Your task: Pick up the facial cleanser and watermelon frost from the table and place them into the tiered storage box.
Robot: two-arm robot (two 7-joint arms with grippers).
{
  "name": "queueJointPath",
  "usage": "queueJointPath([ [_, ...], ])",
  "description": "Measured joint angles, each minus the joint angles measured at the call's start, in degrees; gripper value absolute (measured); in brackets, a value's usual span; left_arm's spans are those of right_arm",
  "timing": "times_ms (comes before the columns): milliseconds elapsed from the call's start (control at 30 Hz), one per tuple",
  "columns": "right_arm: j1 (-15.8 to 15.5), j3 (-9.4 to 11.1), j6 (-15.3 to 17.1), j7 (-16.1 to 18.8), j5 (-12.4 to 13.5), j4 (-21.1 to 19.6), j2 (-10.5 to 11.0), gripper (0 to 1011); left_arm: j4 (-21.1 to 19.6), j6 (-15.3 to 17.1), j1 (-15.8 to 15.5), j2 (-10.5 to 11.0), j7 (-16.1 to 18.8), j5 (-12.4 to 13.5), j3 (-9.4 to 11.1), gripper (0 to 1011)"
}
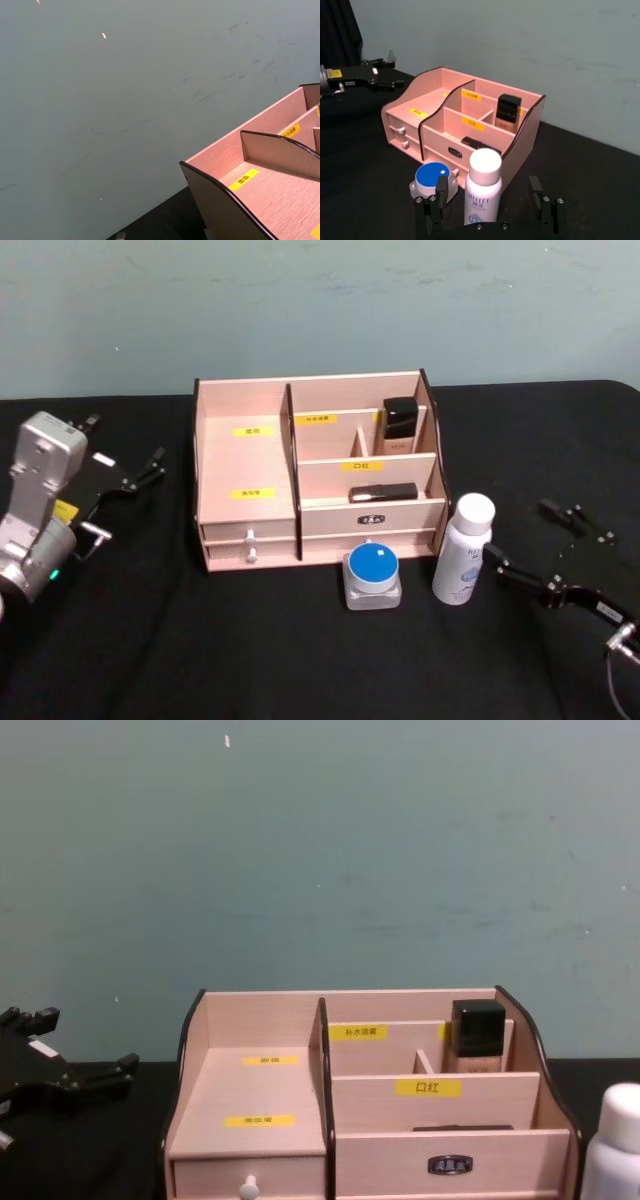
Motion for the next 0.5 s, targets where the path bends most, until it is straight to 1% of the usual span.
queueJointPath([
  [267,1.4,-1.4,0.9,1.9,-0.4,2.8,-1.7,1002,0.0,0.0,0.0,0.0,0.0,0.0,0.0,1010],
  [500,3.7,-2.6,2.2,3.5,-1.2,5.7,-3.7,1002,0.0,0.0,0.0,0.0,0.0,0.0,0.0,1010],
])
